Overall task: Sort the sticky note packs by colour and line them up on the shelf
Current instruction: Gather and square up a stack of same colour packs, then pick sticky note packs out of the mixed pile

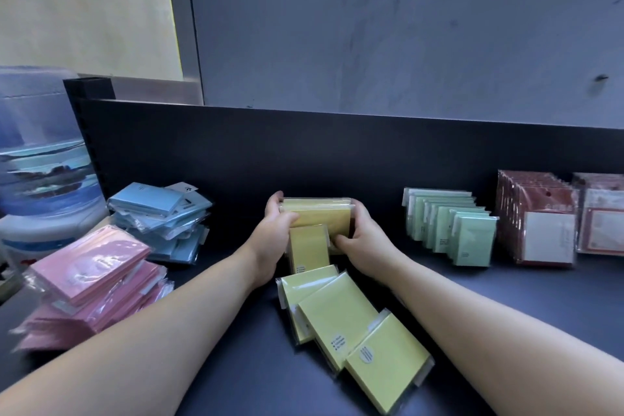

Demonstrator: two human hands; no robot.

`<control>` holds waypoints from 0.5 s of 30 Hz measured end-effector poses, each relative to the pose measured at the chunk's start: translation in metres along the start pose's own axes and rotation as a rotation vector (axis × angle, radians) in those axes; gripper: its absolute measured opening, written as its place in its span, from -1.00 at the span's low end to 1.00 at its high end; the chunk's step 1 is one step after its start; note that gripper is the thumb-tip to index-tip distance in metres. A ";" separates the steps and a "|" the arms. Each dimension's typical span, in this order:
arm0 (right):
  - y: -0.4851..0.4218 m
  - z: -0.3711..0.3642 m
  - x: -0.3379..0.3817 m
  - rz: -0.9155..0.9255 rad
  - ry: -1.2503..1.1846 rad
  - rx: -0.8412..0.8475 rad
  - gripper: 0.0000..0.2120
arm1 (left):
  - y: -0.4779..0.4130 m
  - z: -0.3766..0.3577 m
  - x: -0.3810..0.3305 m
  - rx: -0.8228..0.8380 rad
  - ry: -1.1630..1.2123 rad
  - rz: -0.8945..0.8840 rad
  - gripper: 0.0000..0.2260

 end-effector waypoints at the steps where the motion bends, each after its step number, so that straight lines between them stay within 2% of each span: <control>1: 0.000 0.006 0.001 0.004 0.024 -0.025 -0.43 | -0.003 -0.001 0.001 -0.002 -0.058 0.023 -0.56; 5: -0.005 0.030 -0.013 -0.079 0.105 -0.113 -0.42 | -0.011 -0.016 -0.006 0.025 -0.359 0.043 -0.59; 11: -0.009 0.048 -0.035 -0.175 0.058 -0.179 -0.37 | -0.033 -0.035 -0.006 -0.039 -0.416 0.048 -0.84; 15: -0.011 0.051 -0.048 -0.192 -0.002 -0.226 -0.45 | -0.045 -0.037 0.002 -0.066 -0.432 0.028 -0.85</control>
Point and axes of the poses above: each hand's wrist, its own y-axis away from the middle knuckle, its own z-axis out of the back of the hand, x = y × z, the point moved 10 cm from there along -y, towards the middle knuckle, and after that the axes turned 5 degrees about y, right-handed, at the moved point
